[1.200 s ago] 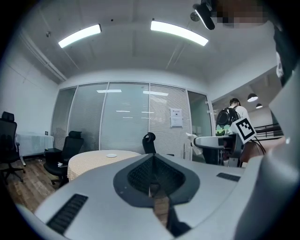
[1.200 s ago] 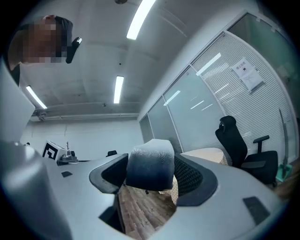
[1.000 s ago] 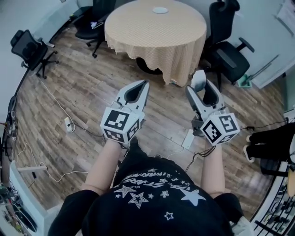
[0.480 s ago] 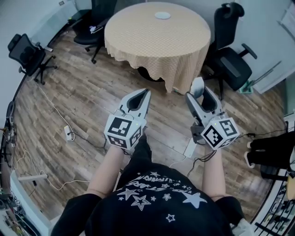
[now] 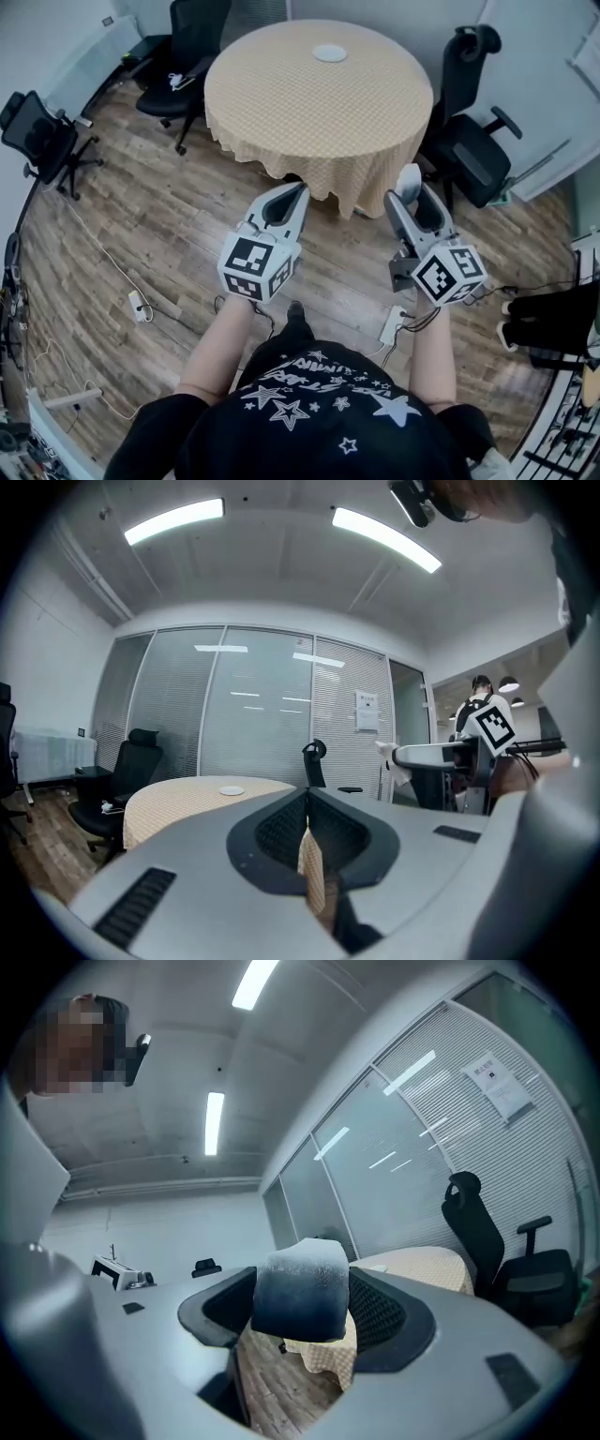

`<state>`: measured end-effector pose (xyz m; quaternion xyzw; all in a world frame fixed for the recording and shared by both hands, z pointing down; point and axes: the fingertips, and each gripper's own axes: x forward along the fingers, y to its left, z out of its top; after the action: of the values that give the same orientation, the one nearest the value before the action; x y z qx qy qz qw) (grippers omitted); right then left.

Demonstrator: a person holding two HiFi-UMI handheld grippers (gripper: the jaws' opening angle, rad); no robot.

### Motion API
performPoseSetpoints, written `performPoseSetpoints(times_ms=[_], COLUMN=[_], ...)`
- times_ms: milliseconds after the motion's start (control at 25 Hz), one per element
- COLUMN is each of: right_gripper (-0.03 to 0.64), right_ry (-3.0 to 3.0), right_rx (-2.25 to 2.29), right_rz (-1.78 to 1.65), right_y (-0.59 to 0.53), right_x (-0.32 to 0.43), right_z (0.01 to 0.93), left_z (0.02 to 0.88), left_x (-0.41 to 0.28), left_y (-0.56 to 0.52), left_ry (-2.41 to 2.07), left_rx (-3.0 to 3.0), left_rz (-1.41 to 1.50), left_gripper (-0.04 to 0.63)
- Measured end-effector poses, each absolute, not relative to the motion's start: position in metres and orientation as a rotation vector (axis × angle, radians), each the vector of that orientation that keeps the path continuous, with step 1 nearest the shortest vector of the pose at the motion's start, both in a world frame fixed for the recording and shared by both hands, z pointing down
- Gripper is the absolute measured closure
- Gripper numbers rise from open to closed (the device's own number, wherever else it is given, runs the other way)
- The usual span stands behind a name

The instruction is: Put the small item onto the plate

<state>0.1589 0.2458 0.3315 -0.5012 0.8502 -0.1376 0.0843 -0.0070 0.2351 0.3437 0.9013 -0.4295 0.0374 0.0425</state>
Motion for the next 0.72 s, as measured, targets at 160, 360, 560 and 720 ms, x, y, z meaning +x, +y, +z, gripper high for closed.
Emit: performPoseSetpoints(times_ms=[160, 360, 560, 720], right_gripper=[0.299, 0.299, 0.299, 0.299], right_ry=[2.514, 2.52, 2.552, 2.586], right_rx=[-1.527, -1.586, -1.628, -1.618], right_rz=[-0.428, -0.431, -0.45, -0.46], right_y=[0.207, 0.173, 0.156, 0.146], right_x=[0.144, 0.123, 0.108, 0.1], right_z=[0.338, 0.344, 0.35, 0.358], left_z=[0.351, 0.358, 0.362, 0.367], left_x=[-0.03, -0.06, -0.075, -0.076], left_y=[0.196, 0.162, 0.144, 0.136], left_ry=[-1.309, -1.286, -1.265, -1.261], left_rx=[2.756, 2.74, 2.73, 2.719], left_rz=[0.127, 0.118, 0.132, 0.127], left_gripper=[0.588, 0.587, 0.588, 0.586])
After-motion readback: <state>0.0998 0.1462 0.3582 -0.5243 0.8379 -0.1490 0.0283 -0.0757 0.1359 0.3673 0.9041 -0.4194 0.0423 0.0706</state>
